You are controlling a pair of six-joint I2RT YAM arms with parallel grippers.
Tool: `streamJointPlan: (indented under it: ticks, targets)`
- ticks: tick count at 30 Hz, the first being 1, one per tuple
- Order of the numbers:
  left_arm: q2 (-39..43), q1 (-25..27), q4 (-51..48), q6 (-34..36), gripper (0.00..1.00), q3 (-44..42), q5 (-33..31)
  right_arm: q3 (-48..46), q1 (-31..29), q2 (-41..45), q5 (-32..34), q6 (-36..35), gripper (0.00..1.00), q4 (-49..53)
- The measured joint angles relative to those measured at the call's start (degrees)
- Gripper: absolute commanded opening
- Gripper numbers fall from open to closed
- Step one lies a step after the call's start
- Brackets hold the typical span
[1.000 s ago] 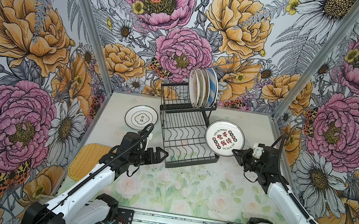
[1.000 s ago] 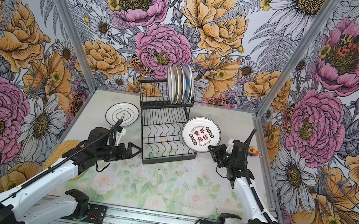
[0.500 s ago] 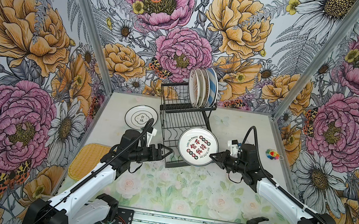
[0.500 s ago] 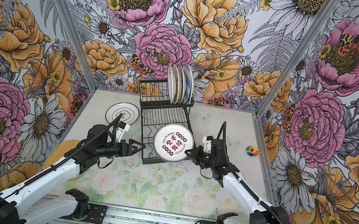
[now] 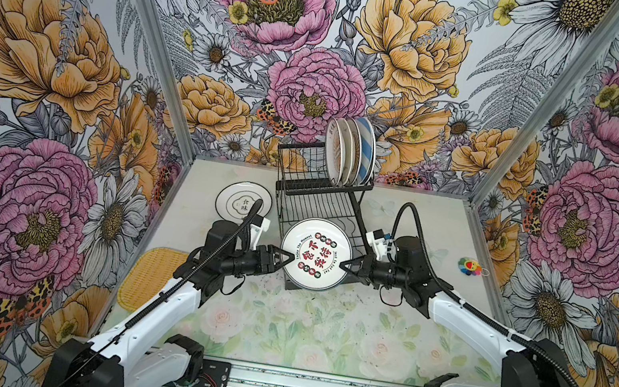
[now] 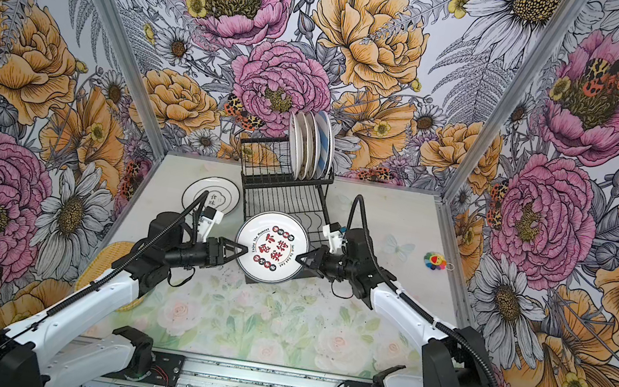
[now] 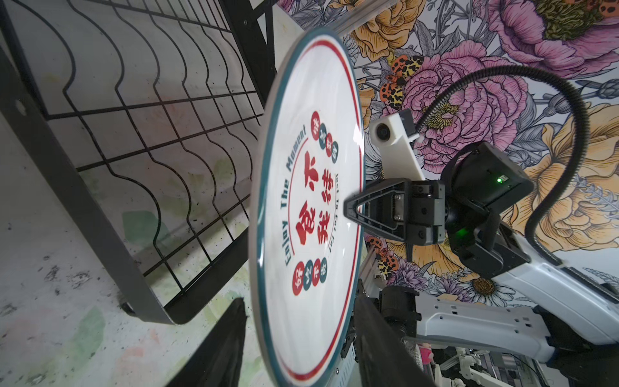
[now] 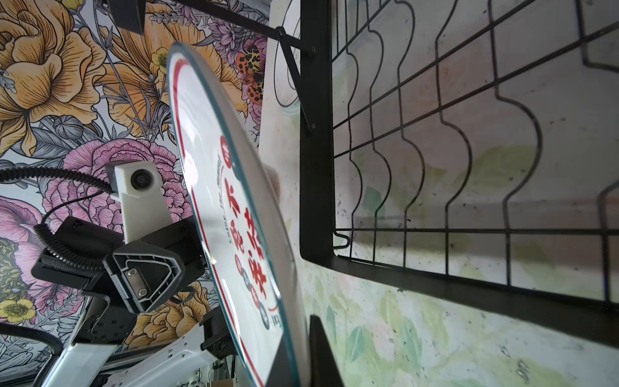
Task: Load the plates into the dish rack
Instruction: 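Hold the red-lettered plate upright between both grippers beside the rack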
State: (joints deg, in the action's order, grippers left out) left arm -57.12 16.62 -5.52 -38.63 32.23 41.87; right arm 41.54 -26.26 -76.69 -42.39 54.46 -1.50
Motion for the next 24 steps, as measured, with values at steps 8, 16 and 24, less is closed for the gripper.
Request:
streamJointPlan:
  ticks: [8, 16, 24]
  targets:
    - [-0.02, -0.76, 0.22, -0.24, 0.25, 0.00, 0.50, 2.51, -0.98, -1.05, -1.66, -2.99, 0.00, 2.01]
    - [-0.13, -1.18, -0.57, -1.57, 0.04, 0.00, -0.15, 3.89, -1.75, -1.11, -2.43, -6.64, 0.00, 2.97]
    - [-0.44, -1.49, 0.02, -1.97, 0.00, -0.28, 0.90, 4.83, -1.92, -1.68, -4.76, -8.72, 0.22, 3.41]
